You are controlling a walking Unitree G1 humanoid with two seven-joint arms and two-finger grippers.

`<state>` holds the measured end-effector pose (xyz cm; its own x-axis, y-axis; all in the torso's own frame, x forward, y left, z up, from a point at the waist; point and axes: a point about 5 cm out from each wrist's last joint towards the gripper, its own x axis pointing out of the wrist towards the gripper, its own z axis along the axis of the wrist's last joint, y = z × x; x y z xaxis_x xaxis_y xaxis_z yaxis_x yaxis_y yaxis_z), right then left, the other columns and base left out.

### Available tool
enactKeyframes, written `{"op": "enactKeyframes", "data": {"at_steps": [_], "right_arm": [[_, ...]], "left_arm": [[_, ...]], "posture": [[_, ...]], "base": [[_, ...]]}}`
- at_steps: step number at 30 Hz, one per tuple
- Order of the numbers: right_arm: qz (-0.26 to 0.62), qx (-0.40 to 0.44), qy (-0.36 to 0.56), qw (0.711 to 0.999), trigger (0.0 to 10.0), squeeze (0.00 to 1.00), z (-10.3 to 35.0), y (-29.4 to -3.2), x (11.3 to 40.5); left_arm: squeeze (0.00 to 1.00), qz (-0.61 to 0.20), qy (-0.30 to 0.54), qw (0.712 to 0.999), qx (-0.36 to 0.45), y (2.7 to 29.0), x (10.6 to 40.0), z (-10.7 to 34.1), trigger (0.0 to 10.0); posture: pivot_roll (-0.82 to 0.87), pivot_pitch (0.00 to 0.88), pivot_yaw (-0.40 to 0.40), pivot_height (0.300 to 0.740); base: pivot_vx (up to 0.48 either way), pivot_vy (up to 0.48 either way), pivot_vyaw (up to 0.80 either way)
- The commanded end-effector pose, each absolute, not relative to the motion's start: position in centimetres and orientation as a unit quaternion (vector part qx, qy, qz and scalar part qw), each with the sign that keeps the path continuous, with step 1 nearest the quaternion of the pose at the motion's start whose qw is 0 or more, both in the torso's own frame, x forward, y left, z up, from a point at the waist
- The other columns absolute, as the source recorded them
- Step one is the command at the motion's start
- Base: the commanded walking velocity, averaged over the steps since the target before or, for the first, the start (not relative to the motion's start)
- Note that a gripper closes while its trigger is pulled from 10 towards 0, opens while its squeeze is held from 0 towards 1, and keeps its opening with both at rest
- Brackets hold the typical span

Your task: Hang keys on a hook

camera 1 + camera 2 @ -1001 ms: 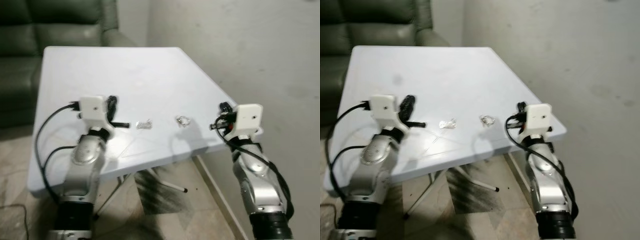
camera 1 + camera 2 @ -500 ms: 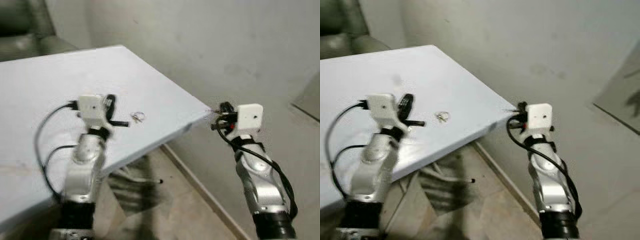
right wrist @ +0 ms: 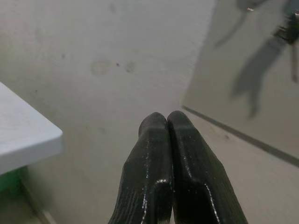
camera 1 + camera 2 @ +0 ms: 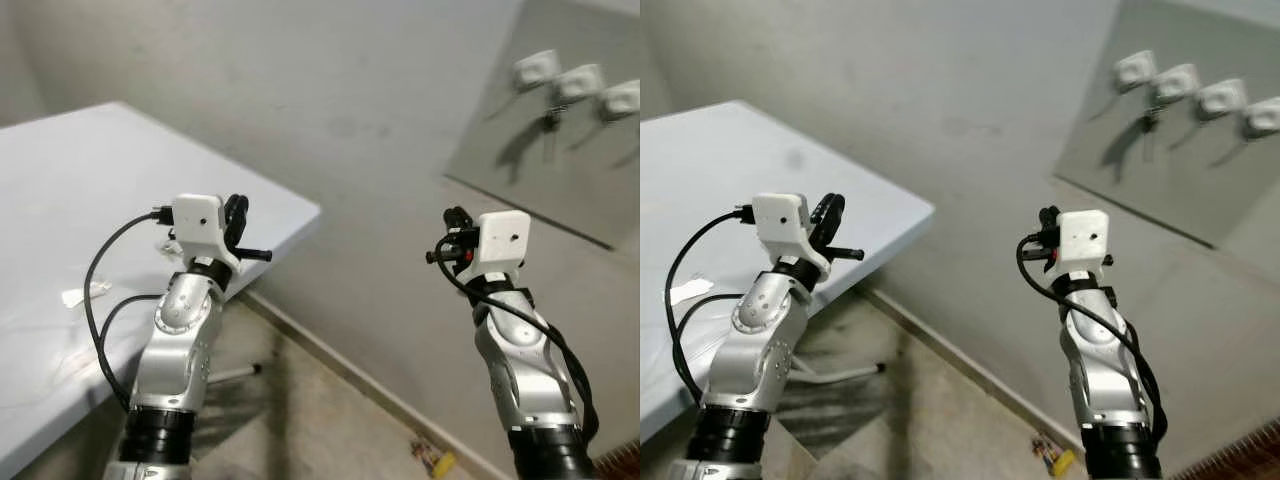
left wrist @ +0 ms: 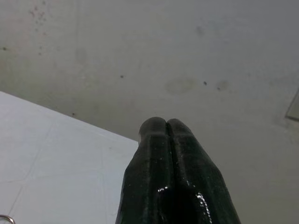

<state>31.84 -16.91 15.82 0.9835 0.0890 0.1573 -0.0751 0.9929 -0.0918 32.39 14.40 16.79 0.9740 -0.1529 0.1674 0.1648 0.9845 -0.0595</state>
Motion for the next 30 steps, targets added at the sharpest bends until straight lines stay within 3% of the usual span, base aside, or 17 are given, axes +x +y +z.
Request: {"op": "enactKeyframes", "data": {"at_steps": [1, 19, 30], "right_arm": [[0.038, -0.044, -0.090, 0.994, 10.0, 0.00, 16.34, -17.09, 31.91], [0.031, -0.039, -0.087, 0.995, 10.0, 0.00, 16.19, -17.34, 31.79], [0.036, -0.040, -0.098, 0.994, 10.0, 0.00, 16.57, -17.20, 31.70]], "left_arm": [[0.00, -0.087, -0.086, 0.992, -0.037, 14.27, 32.39, 17.10, 10.0], [0.00, -0.084, -0.078, 0.992, -0.045, 14.35, 32.39, 17.12, 10.0], [0.00, -0.079, -0.068, 0.993, -0.055, 14.47, 32.57, 16.91, 10.0]], "posture": [[0.01, 0.000, -0.071, 0.740], [0.01, 0.017, -0.070, 0.740], [0.01, 0.022, -0.074, 0.740]], "base": [[0.000, 0.000, -0.77], [0.000, 0.000, -0.76], [0.000, 0.288, -0.04]]}}
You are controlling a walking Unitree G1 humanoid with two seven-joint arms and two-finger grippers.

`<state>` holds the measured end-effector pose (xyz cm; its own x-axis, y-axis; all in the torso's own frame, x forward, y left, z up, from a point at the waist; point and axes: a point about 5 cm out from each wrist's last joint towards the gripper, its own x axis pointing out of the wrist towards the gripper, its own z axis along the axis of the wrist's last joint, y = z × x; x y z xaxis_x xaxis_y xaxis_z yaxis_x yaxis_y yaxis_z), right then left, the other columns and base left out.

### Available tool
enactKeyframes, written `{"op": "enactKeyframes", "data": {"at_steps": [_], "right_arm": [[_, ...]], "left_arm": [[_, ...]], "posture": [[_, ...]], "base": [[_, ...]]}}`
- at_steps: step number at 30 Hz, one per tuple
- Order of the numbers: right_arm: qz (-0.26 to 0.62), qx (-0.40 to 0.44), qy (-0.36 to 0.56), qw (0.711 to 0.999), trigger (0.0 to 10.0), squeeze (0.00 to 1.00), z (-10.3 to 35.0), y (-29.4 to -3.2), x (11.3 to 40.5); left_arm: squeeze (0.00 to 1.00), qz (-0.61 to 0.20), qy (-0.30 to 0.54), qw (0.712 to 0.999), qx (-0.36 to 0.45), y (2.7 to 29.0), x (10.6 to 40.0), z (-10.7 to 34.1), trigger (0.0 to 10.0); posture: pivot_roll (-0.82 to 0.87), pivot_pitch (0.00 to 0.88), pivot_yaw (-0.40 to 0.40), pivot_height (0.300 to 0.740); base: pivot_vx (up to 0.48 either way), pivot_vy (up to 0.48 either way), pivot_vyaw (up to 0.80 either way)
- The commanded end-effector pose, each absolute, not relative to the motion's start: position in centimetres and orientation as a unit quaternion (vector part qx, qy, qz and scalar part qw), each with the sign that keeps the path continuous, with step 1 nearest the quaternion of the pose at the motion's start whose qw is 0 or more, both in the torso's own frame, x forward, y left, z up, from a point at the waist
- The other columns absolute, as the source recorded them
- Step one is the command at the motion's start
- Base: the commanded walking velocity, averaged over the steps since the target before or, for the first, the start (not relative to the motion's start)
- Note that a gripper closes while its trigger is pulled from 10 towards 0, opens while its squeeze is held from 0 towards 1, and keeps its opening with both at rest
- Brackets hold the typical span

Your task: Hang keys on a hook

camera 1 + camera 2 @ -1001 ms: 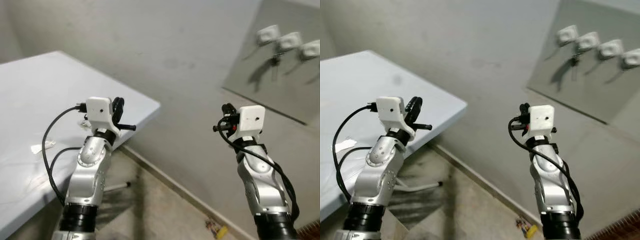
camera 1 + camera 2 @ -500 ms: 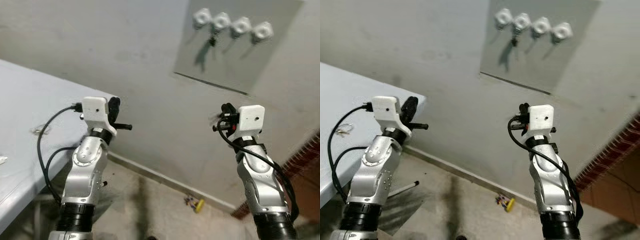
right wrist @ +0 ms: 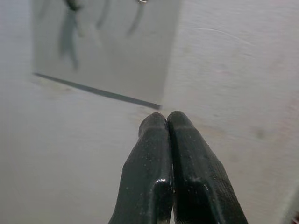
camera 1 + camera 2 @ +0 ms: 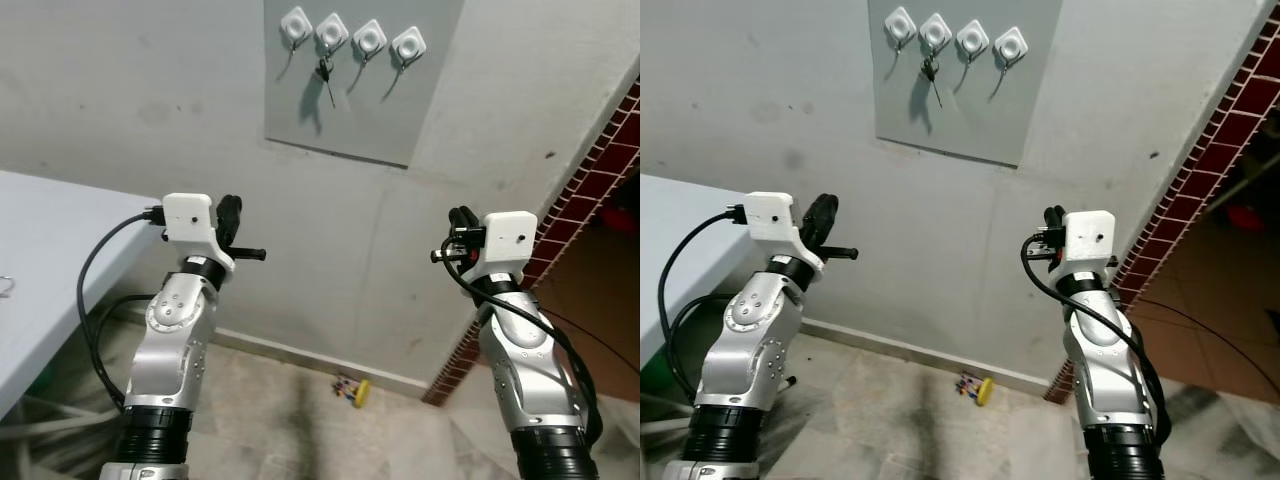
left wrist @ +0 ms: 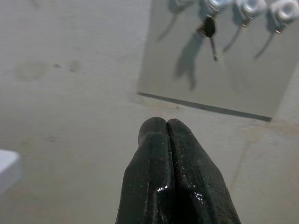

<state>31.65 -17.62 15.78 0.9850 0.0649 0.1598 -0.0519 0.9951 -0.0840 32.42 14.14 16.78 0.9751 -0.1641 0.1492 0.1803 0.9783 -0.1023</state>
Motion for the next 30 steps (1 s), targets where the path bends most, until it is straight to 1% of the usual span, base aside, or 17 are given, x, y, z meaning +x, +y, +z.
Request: {"op": "enactKeyframes", "data": {"at_steps": [1, 18, 21, 22, 25, 30], "right_arm": [[0.036, -0.040, -0.098, 0.994, 10.0, 0.00, 16.58, -17.20, 31.70], [0.037, -0.041, -0.099, 0.994, 10.0, 0.00, 16.63, -17.22, 31.63], [0.038, -0.039, -0.100, 0.994, 10.0, 0.00, 16.63, -17.17, 31.62], [0.038, -0.038, -0.101, 0.993, 10.0, 0.00, 16.65, -17.14, 31.61], [0.037, -0.038, -0.101, 0.993, 10.0, 0.00, 16.65, -17.14, 31.60], [0.037, -0.038, -0.100, 0.994, 10.0, 0.00, 16.62, -17.17, 31.48]], "left_arm": [[0.00, -0.079, -0.068, 0.993, -0.056, 14.47, 32.59, 16.92, 10.0], [0.00, -0.076, -0.055, 0.994, -0.062, 14.40, 32.64, 16.72, 10.0], [0.00, -0.067, -0.050, 0.995, -0.052, 14.47, 32.66, 16.63, 10.0], [0.00, -0.071, -0.043, 0.996, -0.032, 14.35, 32.70, 16.54, 10.0], [0.00, -0.072, -0.032, 0.995, -0.054, 14.29, 32.71, 16.34, 10.0], [0.00, -0.074, -0.028, 0.996, -0.046, 14.27, 32.70, 16.38, 10.0]], "posture": [[0.01, 0.023, -0.073, 0.740], [0.00, 0.025, -0.073, 0.740], [0.00, 0.024, -0.072, 0.740], [0.00, 0.024, -0.072, 0.740], [0.00, 0.027, -0.070, 0.740], [0.00, 0.028, -0.070, 0.740]], "base": [[0.000, 0.412, 0.00], [0.000, 0.480, 0.00], [0.000, 0.000, 0.00], [0.000, 0.000, 0.00], [0.000, 0.000, 0.00], [0.000, 0.000, 0.00]]}}
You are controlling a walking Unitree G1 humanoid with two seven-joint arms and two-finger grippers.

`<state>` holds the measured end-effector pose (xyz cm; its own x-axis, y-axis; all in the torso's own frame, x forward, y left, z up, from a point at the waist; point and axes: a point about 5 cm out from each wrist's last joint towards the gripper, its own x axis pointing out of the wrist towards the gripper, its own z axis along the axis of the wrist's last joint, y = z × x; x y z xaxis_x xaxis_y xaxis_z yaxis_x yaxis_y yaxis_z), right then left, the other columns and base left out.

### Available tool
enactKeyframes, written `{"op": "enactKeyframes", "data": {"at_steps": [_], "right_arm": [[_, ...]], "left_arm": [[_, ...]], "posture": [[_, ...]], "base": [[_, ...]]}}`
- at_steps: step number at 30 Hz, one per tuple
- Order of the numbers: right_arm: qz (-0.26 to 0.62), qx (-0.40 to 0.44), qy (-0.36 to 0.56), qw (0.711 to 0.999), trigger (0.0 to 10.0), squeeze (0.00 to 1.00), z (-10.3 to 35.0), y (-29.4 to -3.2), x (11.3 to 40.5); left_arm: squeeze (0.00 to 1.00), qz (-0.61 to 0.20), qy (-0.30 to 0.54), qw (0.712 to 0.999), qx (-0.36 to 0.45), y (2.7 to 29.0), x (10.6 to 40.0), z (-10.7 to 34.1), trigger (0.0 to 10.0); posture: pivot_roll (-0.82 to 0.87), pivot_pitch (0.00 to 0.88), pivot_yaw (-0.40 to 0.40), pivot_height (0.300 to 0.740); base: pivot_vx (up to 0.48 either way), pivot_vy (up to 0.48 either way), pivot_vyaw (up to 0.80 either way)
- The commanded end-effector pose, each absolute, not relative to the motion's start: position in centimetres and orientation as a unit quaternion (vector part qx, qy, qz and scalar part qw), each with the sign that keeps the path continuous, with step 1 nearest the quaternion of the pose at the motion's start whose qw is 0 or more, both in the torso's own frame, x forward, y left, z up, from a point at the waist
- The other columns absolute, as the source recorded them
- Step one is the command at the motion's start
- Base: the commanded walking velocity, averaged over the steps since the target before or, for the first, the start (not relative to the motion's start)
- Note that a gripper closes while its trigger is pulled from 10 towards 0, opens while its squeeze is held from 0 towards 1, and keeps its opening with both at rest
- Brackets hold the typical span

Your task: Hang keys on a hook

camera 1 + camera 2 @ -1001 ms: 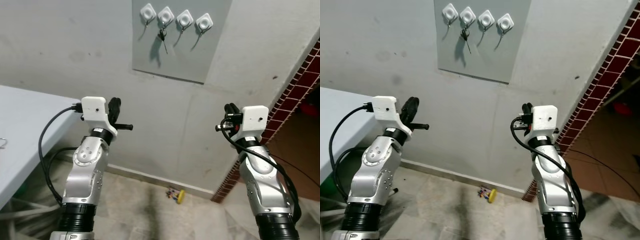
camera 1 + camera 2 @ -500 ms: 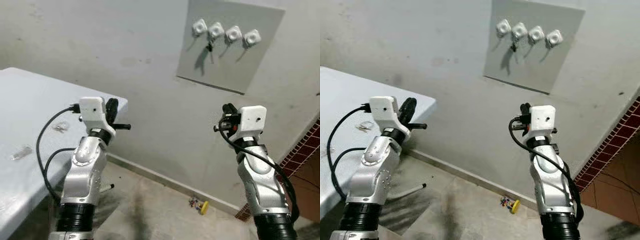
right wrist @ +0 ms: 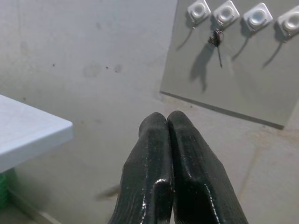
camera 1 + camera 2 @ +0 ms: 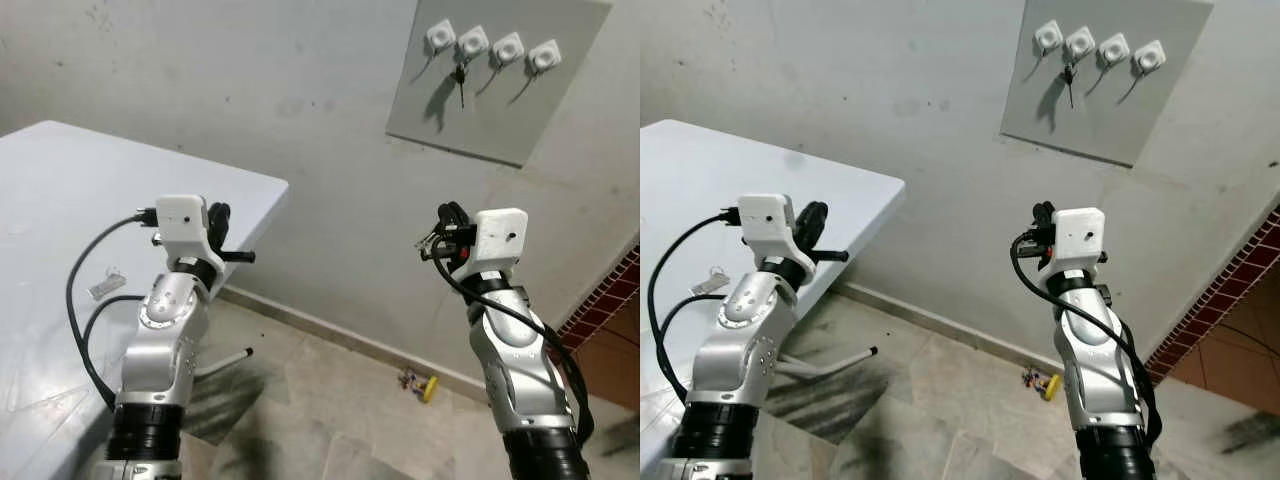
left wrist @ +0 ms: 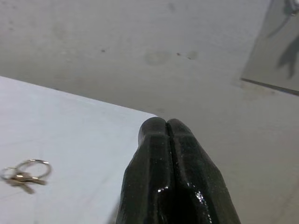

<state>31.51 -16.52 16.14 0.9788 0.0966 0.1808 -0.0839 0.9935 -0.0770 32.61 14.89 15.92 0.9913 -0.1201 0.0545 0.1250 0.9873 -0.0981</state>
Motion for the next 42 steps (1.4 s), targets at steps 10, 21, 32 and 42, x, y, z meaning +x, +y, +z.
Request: {"op": "enactKeyframes", "data": {"at_steps": [10, 21, 32, 42], "right_arm": [[0.040, -0.038, -0.098, 0.994, 10.0, 0.00, 16.44, -16.95, 31.44], [0.044, -0.039, -0.098, 0.993, 10.0, 0.00, 16.28, -16.72, 31.42], [0.046, -0.038, -0.098, 0.993, 10.0, 0.00, 16.22, -16.58, 31.39], [0.049, -0.039, -0.098, 0.993, 10.0, 0.00, 16.16, -16.55, 31.35]], "left_arm": [[0.00, -0.077, -0.025, 0.996, -0.044, 14.24, 32.70, 16.38, 10.0], [0.00, -0.087, -0.029, 0.995, -0.034, 14.15, 32.65, 16.52, 10.0], [0.00, -0.091, -0.029, 0.995, -0.032, 14.08, 32.64, 16.53, 10.0], [0.00, -0.091, -0.027, 0.995, -0.037, 14.00, 32.59, 16.43, 10.0]], "posture": [[0.01, 0.019, -0.069, 0.740], [0.01, 0.008, -0.064, 0.740], [0.01, 0.001, -0.061, 0.740], [0.01, 0.000, -0.063, 0.740]], "base": [[0.205, 0.000, 0.00], [0.316, 0.000, 0.00], [0.359, 0.000, 0.00], [0.362, 0.000, 0.00]]}}
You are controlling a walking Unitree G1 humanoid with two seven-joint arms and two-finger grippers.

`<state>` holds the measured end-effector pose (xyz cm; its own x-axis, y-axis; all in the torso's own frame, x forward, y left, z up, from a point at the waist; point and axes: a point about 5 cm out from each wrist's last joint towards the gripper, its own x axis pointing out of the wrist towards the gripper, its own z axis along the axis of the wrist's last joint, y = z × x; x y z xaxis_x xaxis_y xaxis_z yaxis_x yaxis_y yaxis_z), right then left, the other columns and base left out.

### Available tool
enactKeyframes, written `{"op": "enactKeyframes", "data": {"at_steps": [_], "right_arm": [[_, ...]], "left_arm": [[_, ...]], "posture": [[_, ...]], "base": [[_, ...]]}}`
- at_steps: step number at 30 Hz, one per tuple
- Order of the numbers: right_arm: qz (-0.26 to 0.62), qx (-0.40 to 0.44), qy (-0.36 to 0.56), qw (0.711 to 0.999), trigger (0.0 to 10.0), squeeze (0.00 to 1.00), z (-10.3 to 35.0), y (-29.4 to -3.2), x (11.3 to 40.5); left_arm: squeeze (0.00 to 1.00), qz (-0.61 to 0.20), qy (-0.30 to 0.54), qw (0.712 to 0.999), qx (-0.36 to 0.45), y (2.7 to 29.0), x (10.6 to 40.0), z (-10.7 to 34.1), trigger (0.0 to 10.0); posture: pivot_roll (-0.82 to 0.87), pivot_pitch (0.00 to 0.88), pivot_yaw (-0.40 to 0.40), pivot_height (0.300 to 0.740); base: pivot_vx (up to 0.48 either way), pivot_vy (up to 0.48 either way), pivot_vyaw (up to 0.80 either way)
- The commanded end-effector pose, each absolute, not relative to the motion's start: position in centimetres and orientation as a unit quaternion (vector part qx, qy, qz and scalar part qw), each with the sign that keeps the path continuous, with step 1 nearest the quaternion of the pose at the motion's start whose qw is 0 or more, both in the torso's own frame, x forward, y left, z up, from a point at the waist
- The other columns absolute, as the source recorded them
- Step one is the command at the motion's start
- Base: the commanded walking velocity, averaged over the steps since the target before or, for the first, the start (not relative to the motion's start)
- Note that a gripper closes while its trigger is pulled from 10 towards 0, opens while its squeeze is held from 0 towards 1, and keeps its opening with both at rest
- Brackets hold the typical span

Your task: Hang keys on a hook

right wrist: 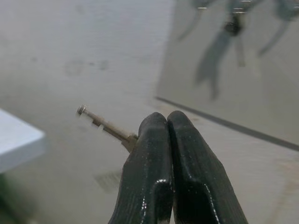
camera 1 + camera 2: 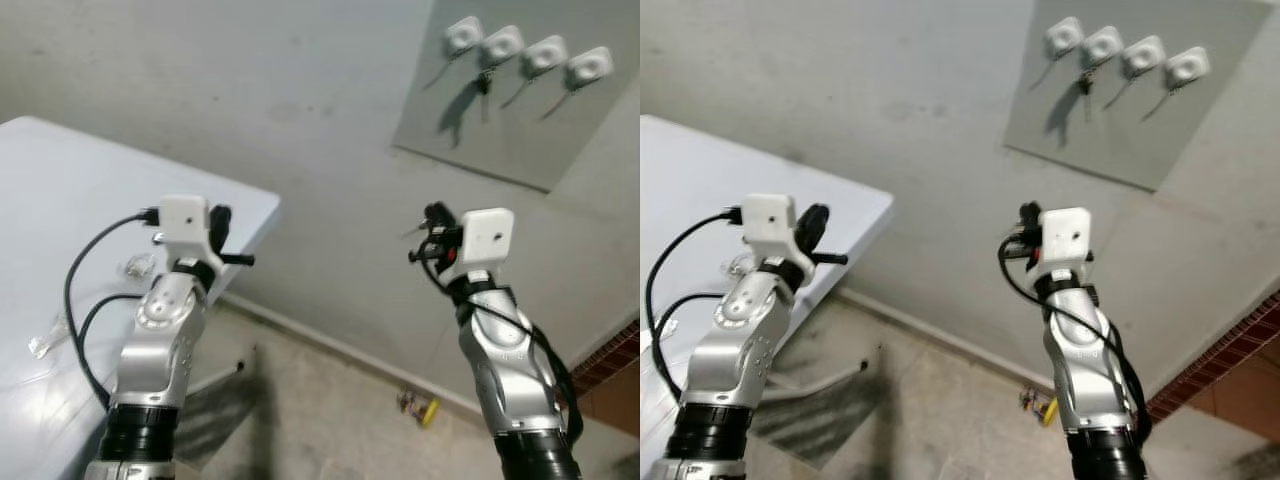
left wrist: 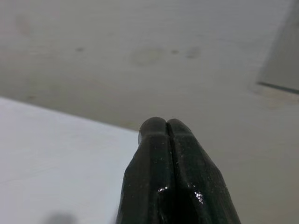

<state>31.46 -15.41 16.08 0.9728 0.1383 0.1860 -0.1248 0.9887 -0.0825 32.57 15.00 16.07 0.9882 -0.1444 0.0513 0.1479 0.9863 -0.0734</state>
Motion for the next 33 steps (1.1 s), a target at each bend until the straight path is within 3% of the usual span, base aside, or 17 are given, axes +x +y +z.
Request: {"op": "enactKeyframes", "data": {"at_steps": [1, 18, 24, 33], "right_arm": [[0.049, -0.039, -0.098, 0.993, 10.0, 0.00, 16.16, -16.55, 31.35], [0.065, -0.061, -0.100, 0.991, 10.0, 0.00, 16.30, -16.35, 31.22], [0.062, -0.058, -0.100, 0.991, 10.0, 0.00, 16.29, -16.38, 31.19], [0.061, -0.038, -0.099, 0.993, 10.0, 0.00, 16.21, -16.42, 31.11]], "left_arm": [[0.00, -0.091, -0.027, 0.995, -0.038, 13.99, 32.58, 16.43, 10.0], [0.00, -0.088, -0.026, 0.995, -0.046, 14.06, 32.49, 16.40, 10.0], [0.00, -0.087, -0.025, 0.995, -0.044, 14.10, 32.45, 16.40, 10.0], [0.00, -0.094, -0.035, 0.994, -0.045, 13.77, 32.40, 16.78, 10.0]], "posture": [[0.01, 0.000, -0.063, 0.740], [0.01, 0.004, -0.067, 0.740], [0.01, 0.006, -0.066, 0.740], [0.01, 0.010, -0.065, 0.740]], "base": [[0.364, 0.000, 0.00], [0.358, 0.000, 0.00], [0.369, 0.000, 0.76], [0.357, 0.000, 0.00]]}}
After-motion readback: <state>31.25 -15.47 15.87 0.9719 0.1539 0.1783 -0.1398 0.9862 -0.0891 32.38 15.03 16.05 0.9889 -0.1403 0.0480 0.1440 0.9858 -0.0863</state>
